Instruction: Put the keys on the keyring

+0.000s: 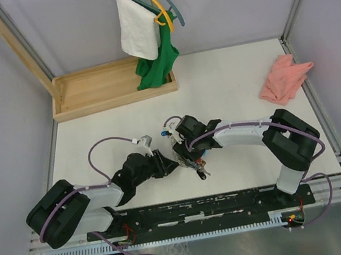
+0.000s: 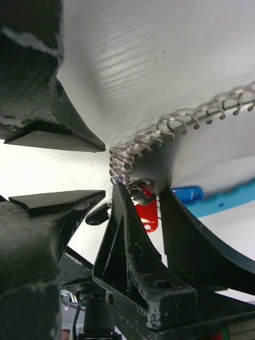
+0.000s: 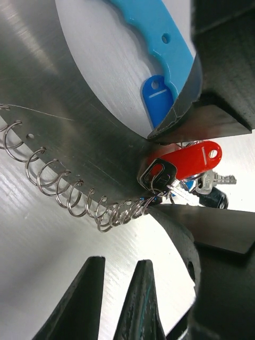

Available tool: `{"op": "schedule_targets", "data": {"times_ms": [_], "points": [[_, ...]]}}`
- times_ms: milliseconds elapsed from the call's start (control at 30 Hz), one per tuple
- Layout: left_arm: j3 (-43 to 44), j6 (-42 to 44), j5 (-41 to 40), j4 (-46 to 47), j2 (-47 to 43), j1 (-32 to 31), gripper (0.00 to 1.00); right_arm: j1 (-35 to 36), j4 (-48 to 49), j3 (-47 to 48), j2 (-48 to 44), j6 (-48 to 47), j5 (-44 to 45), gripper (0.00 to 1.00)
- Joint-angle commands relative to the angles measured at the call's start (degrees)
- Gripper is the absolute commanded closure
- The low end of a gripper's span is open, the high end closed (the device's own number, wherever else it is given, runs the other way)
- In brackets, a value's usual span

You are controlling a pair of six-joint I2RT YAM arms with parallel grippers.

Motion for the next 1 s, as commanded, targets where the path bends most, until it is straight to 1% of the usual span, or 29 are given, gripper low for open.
{"op": "schedule_targets", "data": {"times_ms": [0,167,300,367,533,667,833,967], "points": [[0.7,-1.6,2.3,5.5,0.4,0.1,0.59,-1.9,5.2,-4.2,-2.5,2.7,-7.4,0.62],[0.8,-0.4,3.1,5.3,-1.0,-0.2,0.60,-4.9,12.3,-8.8,-6.4,4.9,-15.0,0.67],[0.9,-0.5,3.0,5.2,-1.6,-0.9,0.63,-6.9,17.4,-11.8,-8.9,6.9,-18.2,0.71],[0.6,-0.7,2.5,4.8,-1.9,-1.4,0.63,-7.8,18.4,-12.6,-9.9,7.4,-18.0,0.72],[1.1,-0.3,1.4,1.3,-2.4,-1.8,0.63,-7.9,16.7,-13.0,-10.9,6.6,-15.4,0.75],[1.5,-0.5,1.4,0.4,-2.5,-2.6,0.63,-7.9,17.3,-13.2,-11.0,7.6,-16.2,0.78],[0.7,-0.7,0.1,0.6,-3.3,-2.7,0.64,-8.6,21.0,-14.7,-11.0,10.0,-17.9,0.84],[0.5,0.8,-0.9,0.8,-2.6,-2.5,0.65,-9.3,22.7,-15.8,-10.8,11.1,-19.7,0.86]]}}
